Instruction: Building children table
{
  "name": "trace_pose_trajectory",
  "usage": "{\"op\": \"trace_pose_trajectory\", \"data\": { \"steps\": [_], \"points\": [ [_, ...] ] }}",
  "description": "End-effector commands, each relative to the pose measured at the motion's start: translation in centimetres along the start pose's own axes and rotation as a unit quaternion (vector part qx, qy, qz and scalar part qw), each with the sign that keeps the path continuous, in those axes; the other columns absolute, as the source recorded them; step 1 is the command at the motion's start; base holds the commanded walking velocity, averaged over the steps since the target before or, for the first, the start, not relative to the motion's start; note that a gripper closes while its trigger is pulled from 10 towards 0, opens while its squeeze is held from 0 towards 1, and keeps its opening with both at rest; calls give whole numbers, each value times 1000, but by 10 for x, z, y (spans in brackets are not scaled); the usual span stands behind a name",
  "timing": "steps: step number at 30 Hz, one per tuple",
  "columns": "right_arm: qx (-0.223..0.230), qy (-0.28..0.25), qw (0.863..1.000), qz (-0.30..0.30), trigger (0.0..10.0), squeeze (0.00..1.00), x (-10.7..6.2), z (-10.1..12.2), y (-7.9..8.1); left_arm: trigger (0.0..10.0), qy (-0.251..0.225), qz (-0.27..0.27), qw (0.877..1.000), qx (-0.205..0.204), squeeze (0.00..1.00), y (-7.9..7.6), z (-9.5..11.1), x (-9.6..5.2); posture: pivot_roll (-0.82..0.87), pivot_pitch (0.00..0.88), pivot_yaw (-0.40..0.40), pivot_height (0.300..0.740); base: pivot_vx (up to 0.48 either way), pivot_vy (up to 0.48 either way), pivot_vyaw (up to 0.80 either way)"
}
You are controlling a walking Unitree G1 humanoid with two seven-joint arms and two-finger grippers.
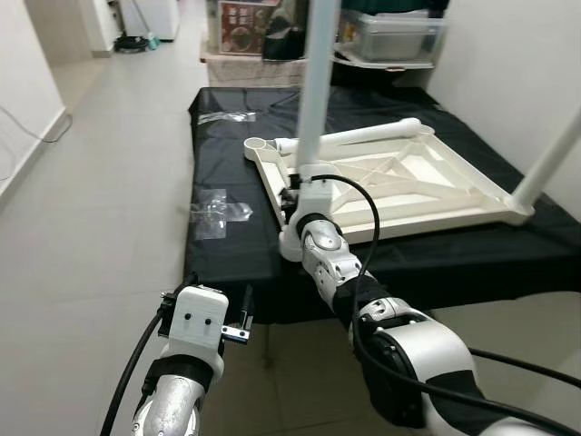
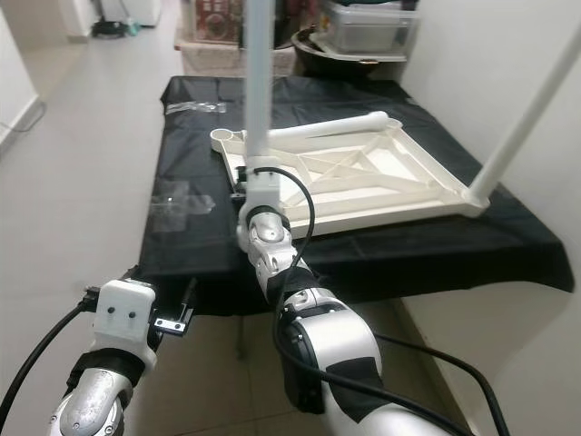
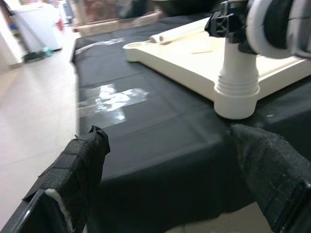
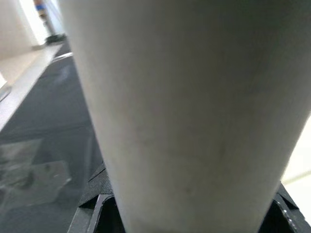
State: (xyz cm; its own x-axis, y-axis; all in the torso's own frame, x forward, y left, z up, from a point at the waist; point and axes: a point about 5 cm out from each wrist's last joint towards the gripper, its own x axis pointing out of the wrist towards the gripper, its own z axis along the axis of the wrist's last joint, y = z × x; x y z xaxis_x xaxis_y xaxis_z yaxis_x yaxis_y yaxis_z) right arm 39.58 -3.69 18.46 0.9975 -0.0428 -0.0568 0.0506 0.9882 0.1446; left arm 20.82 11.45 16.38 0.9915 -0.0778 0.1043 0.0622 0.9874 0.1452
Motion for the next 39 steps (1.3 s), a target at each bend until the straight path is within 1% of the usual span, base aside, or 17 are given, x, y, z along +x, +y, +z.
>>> {"op": "trace_pose_trajectory", "data": {
  "steps": [1,2,3,4,5,10,11,18,20,22,24,28,30,31,32,35,39],
  "points": [
    [54,53,997,-20,0,0,-7,-18,8,10000,2,-3,1000,2,0,0,-2,0,88,74,-89,740,0,0,0],
    [54,53,997,-20,0,0,-7,-18,8,10000,2,-3,1000,2,0,0,-2,0,88,74,-89,740,0,0,0],
    [56,47,997,4,7765,0,-10,-16,20,10000,2,-3,1000,2,0,0,-2,0,88,74,-89,740,0,0,0],
    [56,42,997,20,7765,0,-12,-15,26,10000,2,-3,1000,2,0,0,-2,0,88,74,-89,740,0,0,0],
    [56,30,996,59,10000,1000,-15,-13,35,10000,1,-2,1000,2,0,0,-1,0,87,76,-88,740,0,0,0],
    [34,-16,994,107,10000,1000,-17,-4,43,10000,1,-1,1000,2,0,1,-1,1,87,76,-88,740,0,0,0],
    [33,-26,990,138,10000,0,-15,0,41,10000,1,-1,1000,1,0,1,-1,1,81,77,-84,740,0,0,0],
    [24,-47,966,253,10000,0,-10,9,31,10000,0,-1,1000,1,0,1,-1,2,69,76,-74,740,0,0,0],
    [-2,-14,916,400,10000,0,-9,9,19,10000,-2,-2,1000,0,0,1,-1,4,52,78,-87,740,0,0,0],
    [-2,-14,916,400,10000,0,-9,9,19,10000,-2,-2,1000,0,0,1,-1,4,52,78,-87,740,0,0,0],
    [-23,24,876,482,10000,0,-11,6,8,10000,-4,-2,1000,0,0,0,0,6,52,78,-87,740,0,0,0],
    [-42,45,857,511,10000,0,-13,2,6,10000,-5,-2,1000,0,0,0,0,6,52,78,-87,740,0,0,0],
    [-81,82,809,576,10000,0,-21,-6,8,10000,-4,-1,1000,1,0,1,0,5,35,83,-92,740,0,0,0],
    [-81,82,809,576,10000,0,-21,-6,8,10000,-4,-1,1000,1,0,1,0,5,35,83,-92,740,0,0,0],
    [-96,94,784,606,10000,0,-25,-8,11,10000,-4,0,1000,3,0,2,0,5,41,86,-90,740,0,0,0],
    [-112,103,756,637,10000,0,-30,-10,16,10000,-3,2,1000,4,0,2,0,4,44,87,-92,740,0,0,0],
    [-125,105,747,645,10000,0,-33,-11,22,10000,-3,3,1000,4,0,3,0,4,53,89,-84,740,0,0,0]
  ]
}}
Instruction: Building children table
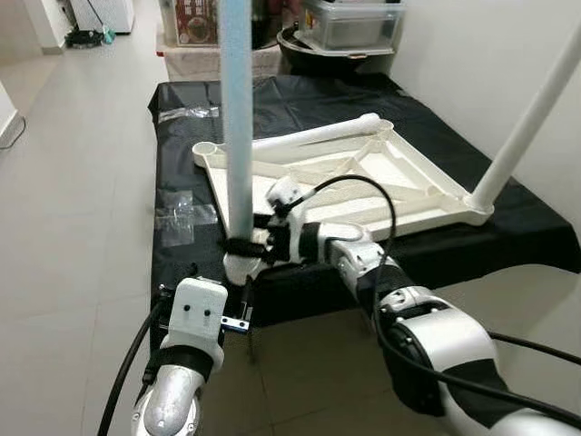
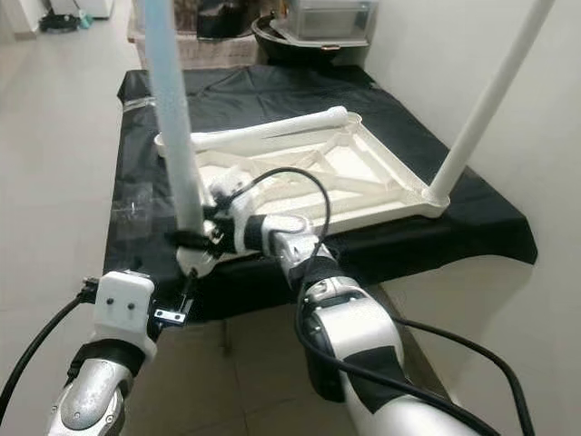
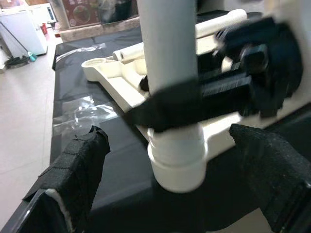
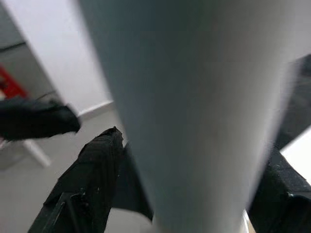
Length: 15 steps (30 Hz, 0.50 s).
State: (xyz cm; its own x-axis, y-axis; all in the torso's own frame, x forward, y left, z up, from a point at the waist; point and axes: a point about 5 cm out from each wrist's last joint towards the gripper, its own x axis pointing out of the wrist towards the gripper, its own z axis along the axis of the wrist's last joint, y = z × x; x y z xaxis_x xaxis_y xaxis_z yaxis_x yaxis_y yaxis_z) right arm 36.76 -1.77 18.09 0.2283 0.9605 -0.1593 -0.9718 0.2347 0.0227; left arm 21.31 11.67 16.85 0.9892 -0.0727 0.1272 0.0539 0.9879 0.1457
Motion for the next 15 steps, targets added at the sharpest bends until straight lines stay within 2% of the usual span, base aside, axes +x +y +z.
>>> {"op": "trace_pose_trajectory", "data": {
  "steps": [1,2,3,7,8,10,11,12,13,14,15],
  "points": [
    [-3,15,1000,25,10000,0,5,-2,5,10000,8,-1,1000,3,0,0,-3,-2,53,89,-84,740,0,0,0],
    [-5,17,1000,22,4392,0,8,-1,6,10000,8,-3,1000,3,0,-1,-4,-2,53,89,-84,740,0,0,0],
    [-8,14,1000,21,0,0,11,1,7,10000,8,-5,1000,7,0,-1,-3,-1,71,89,-72,740,0,0,0],
    [-21,8,1000,-15,0,0,15,3,6,10000,7,-7,1000,11,0,-1,-3,-1,71,89,-72,740,0,0,0],
    [-29,2,999,-42,0,0,16,5,4,10000,7,-7,1000,13,0,-1,-3,-1,85,82,-77,740,0,0,0],
    [-28,-17,989,-145,0,0,13,10,-7,10000,8,-7,1000,13,0,-1,-4,-2,80,79,-78,740,0,0,0],
    [-28,-17,989,-145,0,0,13,10,-7,10000,8,-7,1000,13,0,-1,-4,-2,80,79,-78,740,0,0,0],
    [-19,-26,977,-211,0,0,9,11,-15,10000,8,-7,1000,13,0,-1,-4,-2,80,79,-78,740,0,0,0],
    [-12,-30,968,-251,0,0,6,11,-19,10000,8,-6,1000,12,0,-1,-4,-2,78,76,-78,740,0,0,0],
    [7,-41,945,-324,0,0,-1,10,-26,10000,9,-7,1000,11,0,-1,-5,-2,78,76,-78,740,0,0,0],
    [7,-41,945,-324,0,0,-1,10,-26,10000,9,-7,1000,11,0,-1,-5,-2,78,76,-78,740,0,0,0]
  ]
}}
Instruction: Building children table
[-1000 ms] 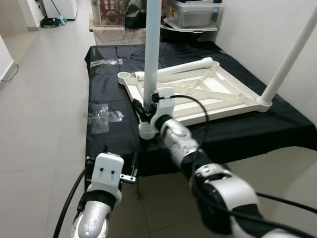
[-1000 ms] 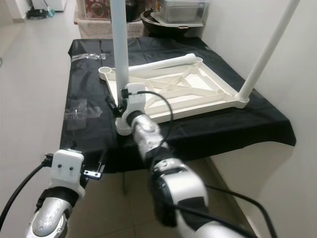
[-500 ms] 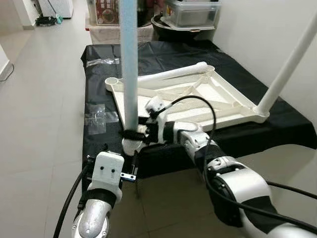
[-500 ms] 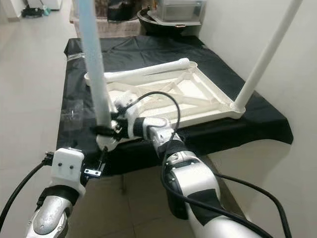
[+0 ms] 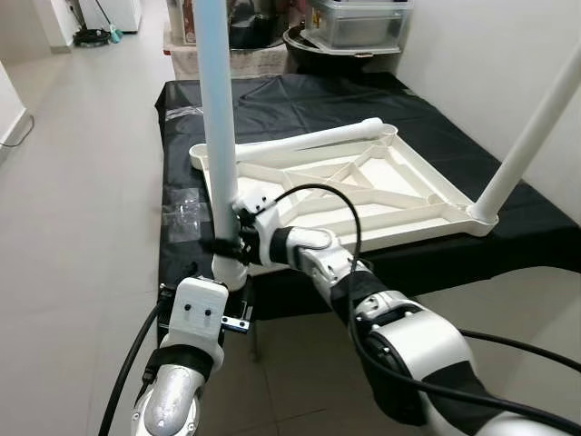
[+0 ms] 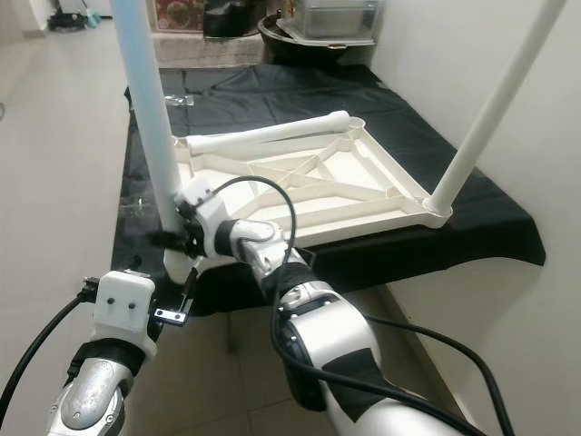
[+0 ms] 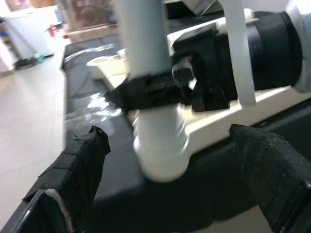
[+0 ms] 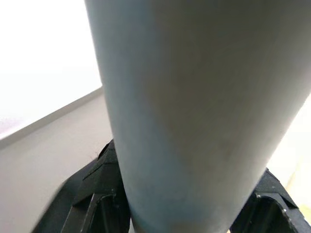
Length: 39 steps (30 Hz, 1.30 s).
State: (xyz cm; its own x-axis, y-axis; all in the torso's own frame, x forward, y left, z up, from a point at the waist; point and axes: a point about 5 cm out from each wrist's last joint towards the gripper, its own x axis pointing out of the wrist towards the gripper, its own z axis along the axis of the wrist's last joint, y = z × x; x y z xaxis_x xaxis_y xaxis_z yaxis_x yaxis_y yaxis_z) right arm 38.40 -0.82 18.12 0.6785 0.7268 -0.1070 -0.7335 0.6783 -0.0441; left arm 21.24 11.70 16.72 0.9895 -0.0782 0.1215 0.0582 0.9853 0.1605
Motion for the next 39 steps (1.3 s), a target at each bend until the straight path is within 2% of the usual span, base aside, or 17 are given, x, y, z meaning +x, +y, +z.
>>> {"op": "trace_pose_trajectory", "data": {
  "steps": [1,2,3,4,7,14,15,16,17,24,25,27,30,32,35,36,39],
  "points": [
    [26,-20,991,-130,0,0,-8,6,-25,10000,7,-5,1000,4,0,-2,-4,-1,72,76,-75,740,0,0,0],
    [26,-20,991,-130,0,0,-8,6,-25,10000,7,-5,1000,4,0,-2,-4,-1,72,76,-75,740,0,0,0],
    [50,-21,978,-199,0,0,-12,3,-33,10000,7,-6,1000,3,0,-3,-4,-1,72,76,-75,740,0,0,0],
    [83,-22,956,-281,0,0,-16,-3,-40,10000,8,-8,1000,4,0,-3,-4,-1,72,75,-74,740,0,0,0],
    [145,-16,901,-408,0,0,-22,-15,-39,10000,8,-9,1000,4,0,-4,-5,-2,78,69,-73,740,0,0,0],
    [179,-10,887,-425,0,0,-11,-17,-16,10000,9,-10,1000,5,0,-4,-5,-2,82,65,-74,740,0,0,0],
    [181,-21,901,-395,10000,0,-3,-13,-5,10000,9,-10,1000,5,0,-5,-5,-2,79,60,-78,740,0,0,0],
    [181,-29,910,-372,10000,0,2,-10,3,10000,9,-10,1000,4,0,-5,-5,-2,79,60,-78,740,0,0,0],
    [181,-42,921,-343,10000,1000,5,-7,9,10000,9,-10,1000,5,0,-5,-5,-2,79,60,-78,740,0,0,0],
    [121,-83,940,-309,10000,1000,2,3,2,10000,7,-9,1000,5,0,-4,-5,-1,75,53,-80,740,0,0,0],
    [123,-92,946,-286,10000,0,2,5,0,10000,7,-9,1000,5,0,-4,-5,-1,75,53,-80,740,0,0,0],
    [106,-118,964,-214,10000,0,2,13,-2,10000,7,-8,1000,5,0,-4,-5,0,71,53,-80,740,0,0,0],
    [101,-124,967,-198,10000,0,1,15,-2,10000,7,-8,1000,4,0,-4,-5,0,71,53,-80,740,0,0,0],
    [90,-92,991,-20,10000,0,-2,11,-2,10000,7,-10,1000,4,0,-5,-5,0,61,54,-80,740,0,0,0],
    [91,-80,992,42,10000,0,-5,10,-2,10000,7,-11,1000,4,0,-5,-6,0,61,54,-80,740,0,0,0],
    [94,-64,988,107,10000,0,-9,8,-2,10000,6,-13,1000,4,0,-6,-6,1,61,54,-80,740,0,0,0],
    [92,-49,983,153,10000,0,-11,7,1,10000,5,-14,1000,3,0,-7,-5,1,68,54,-84,740,0,0,0]
  ]
}}
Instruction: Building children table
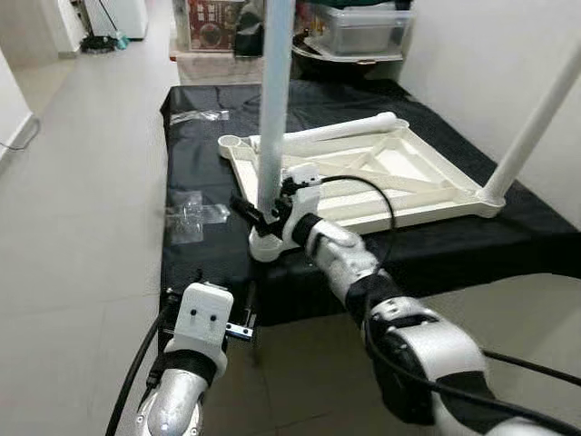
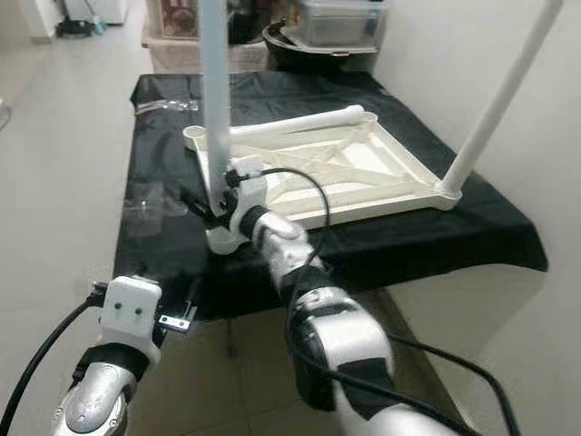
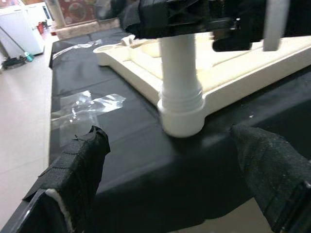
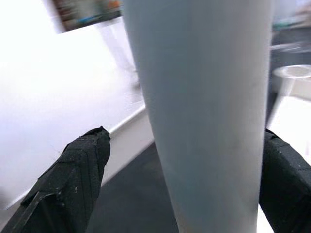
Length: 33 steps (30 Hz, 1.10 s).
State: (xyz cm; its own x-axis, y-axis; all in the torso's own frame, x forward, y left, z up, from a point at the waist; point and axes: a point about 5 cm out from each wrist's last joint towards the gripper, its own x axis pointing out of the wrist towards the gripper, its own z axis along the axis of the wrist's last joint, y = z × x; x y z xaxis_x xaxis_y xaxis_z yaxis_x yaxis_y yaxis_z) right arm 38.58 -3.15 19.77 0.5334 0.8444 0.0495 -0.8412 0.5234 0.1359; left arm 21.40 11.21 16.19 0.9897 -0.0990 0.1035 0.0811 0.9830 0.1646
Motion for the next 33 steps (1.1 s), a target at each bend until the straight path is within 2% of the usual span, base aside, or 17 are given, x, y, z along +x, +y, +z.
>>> {"op": "trace_pose_trajectory", "data": {
  "steps": [1,3,5,12,13,18,19,21,24,25,26,27,28,29,30,32,33],
  "points": [
    [12,50,993,108,10000,0,8,-13,21,10000,-2,-3,1000,2,0,-1,-1,0,77,54,-88,740,0,0,0],
    [12,50,993,108,10000,0,8,-13,21,10000,-2,-3,1000,2,0,-1,-1,0,77,54,-88,740,0,0,0],
    [-13,92,978,188,10000,0,16,-17,38,10000,-3,1,1000,3,0,0,0,0,95,64,-98,740,0,0,0],
    [-49,112,970,211,10000,0,28,-20,54,10000,-2,4,1000,3,0,0,1,-2,100,70,-104,740,0,0,0],
    [-60,113,972,199,0,0,33,-20,58,10000,-2,5,1000,3,0,0,1,-2,101,73,-106,740,0,0,0],
    [-82,82,985,127,0,0,41,-15,58,10000,-1,8,1000,4,0,1,0,-3,102,77,-108,740,0,0,0],
    [-83,68,990,90,0,0,42,-13,54,10000,0,8,1000,3,0,1,0,-3,102,77,-108,740,0,0,0],
    [-83,68,990,90,0,0,42,-13,54,10000,0,8,1000,3,0,1,0,-3,102,77,-108,740,0,0,0],
    [-72,39,993,-90,0,0,35,-9,28,10000,1,6,1000,1,0,-1,-1,-3,86,79,-103,740,0,0,0],
    [-74,33,983,-165,0,0,30,-9,18,10000,1,6,1000,1,0,-1,-1,-3,82,79,-99,740,0,0,0],
    [-74,33,983,-165,0,0,30,-9,18,10000,1,6,1000,1,0,-1,-1,-3,82,79,-99,740,0,0,0],
    [-62,26,965,-253,0,0,23,-9,6,10000,1,5,1000,1,0,-1,-1,-3,79,80,-97,740,0,0,0],
    [-62,26,965,-253,0,0,23,-9,6,10000,1,5,1000,1,0,-1,-1,-3,79,80,-97,740,0,0,0],
    [-49,20,945,-322,0,0,16,-10,-2,10000,1,5,1000,1,0,-1,-1,-3,79,80,-97,740,0,0,0],
    [-49,20,945,-322,0,0,16,-10,-2,10000,1,5,1000,1,0,-1,-1,-3,79,80,-97,740,0,0,0],
    [6,0,888,-459,0,0,2,-16,-14,10000,1,4,1000,1,0,-1,-2,-2,79,77,-96,740,0,0,0],
    [6,0,888,-459,0,0,2,-16,-14,10000,1,4,1000,1,0,-1,-2,-2,79,77,-96,740,0,0,0]
  ]
}}
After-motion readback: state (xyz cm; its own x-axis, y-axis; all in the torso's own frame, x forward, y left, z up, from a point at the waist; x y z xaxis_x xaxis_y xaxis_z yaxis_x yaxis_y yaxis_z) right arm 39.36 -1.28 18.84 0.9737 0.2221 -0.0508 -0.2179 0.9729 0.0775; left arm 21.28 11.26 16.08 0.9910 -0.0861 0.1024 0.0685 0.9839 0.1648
